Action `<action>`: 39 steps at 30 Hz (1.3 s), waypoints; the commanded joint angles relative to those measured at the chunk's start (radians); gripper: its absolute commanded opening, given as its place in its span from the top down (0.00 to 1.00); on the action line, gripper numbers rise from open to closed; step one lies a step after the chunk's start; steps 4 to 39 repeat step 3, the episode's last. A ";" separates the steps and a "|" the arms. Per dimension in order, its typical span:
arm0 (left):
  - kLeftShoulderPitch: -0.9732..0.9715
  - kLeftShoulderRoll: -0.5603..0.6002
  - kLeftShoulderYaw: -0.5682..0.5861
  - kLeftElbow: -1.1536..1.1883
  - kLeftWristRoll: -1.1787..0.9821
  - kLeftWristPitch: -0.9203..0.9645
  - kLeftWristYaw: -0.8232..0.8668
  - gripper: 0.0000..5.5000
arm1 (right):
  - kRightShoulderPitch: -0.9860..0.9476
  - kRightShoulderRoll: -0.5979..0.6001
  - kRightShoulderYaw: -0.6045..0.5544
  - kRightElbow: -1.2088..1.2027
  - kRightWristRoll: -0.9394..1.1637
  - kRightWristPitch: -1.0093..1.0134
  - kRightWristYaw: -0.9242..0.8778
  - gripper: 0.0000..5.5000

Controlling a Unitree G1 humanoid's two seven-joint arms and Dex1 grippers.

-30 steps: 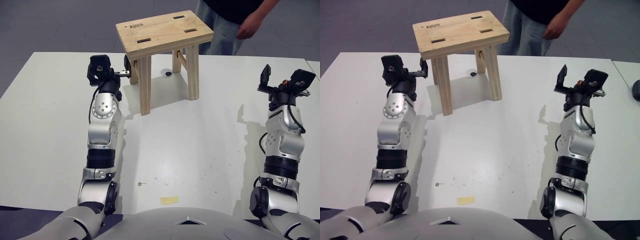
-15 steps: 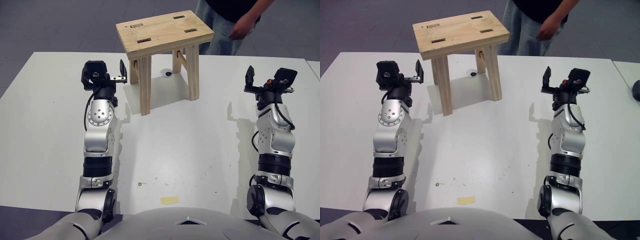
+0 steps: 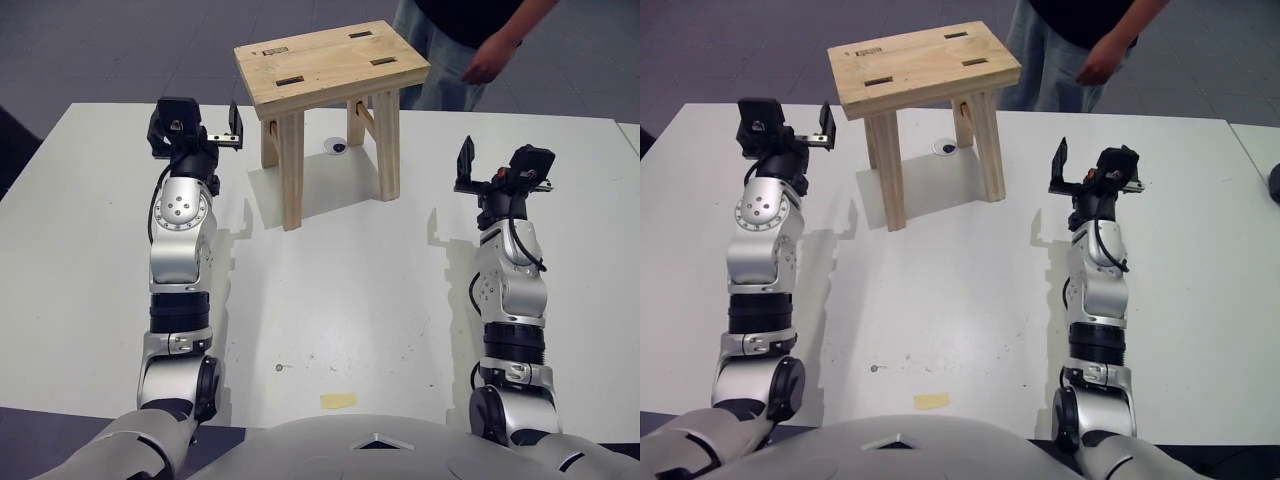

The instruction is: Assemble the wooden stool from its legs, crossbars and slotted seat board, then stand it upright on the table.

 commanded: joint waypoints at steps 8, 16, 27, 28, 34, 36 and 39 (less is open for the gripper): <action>-0.009 0.026 0.012 -0.004 -0.007 0.042 -0.035 0.02 | 0.034 0.039 0.022 -0.053 -0.022 -0.013 -0.023 0.02; -0.009 0.026 0.012 -0.004 -0.007 0.042 -0.035 0.02 | 0.034 0.039 0.022 -0.053 -0.022 -0.013 -0.023 0.02; -0.009 0.026 0.012 -0.004 -0.007 0.042 -0.035 0.02 | 0.034 0.039 0.022 -0.053 -0.022 -0.013 -0.023 0.02; -0.009 0.026 0.012 -0.004 -0.007 0.042 -0.035 0.02 | 0.034 0.039 0.022 -0.053 -0.022 -0.013 -0.023 0.02; -0.009 0.026 0.012 -0.004 -0.007 0.042 -0.035 0.02 | 0.034 0.039 0.022 -0.053 -0.022 -0.013 -0.023 0.02; -0.009 0.026 0.012 -0.004 -0.007 0.042 -0.035 0.02 | 0.034 0.039 0.022 -0.053 -0.022 -0.013 -0.023 0.02; -0.009 0.026 0.012 -0.004 -0.007 0.042 -0.035 0.02 | 0.034 0.039 0.022 -0.053 -0.022 -0.013 -0.023 0.02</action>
